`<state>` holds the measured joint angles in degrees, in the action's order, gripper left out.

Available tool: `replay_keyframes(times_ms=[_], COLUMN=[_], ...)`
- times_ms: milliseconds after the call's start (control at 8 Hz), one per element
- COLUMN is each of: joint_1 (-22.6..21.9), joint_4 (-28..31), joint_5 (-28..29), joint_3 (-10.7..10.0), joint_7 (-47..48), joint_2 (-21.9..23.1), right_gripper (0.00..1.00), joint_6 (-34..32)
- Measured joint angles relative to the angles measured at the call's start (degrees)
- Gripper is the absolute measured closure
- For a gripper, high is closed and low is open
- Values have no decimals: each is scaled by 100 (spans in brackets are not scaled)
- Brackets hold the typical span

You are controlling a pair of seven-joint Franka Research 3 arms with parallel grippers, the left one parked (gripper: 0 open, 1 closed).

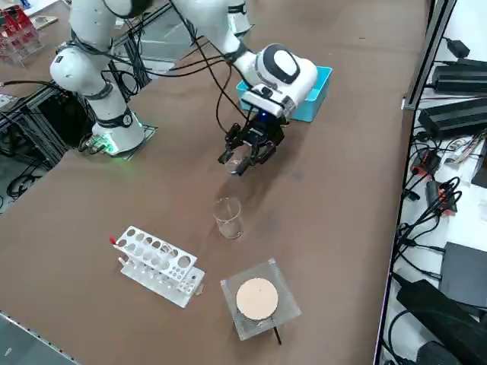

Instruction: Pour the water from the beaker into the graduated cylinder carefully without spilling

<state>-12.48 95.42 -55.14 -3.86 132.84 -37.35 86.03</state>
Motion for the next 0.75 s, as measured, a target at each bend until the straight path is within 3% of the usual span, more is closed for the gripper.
replay_keyframes(times_ms=[250, 750], joint_1=[243, 709], joint_4=[559, 757], joint_5=[27, 482], joint_3=[5, 10], joint_7=[-453, -1694], joint_2=[521, 1005], right_gripper=[39, 39], joint_6=[577, 1369])
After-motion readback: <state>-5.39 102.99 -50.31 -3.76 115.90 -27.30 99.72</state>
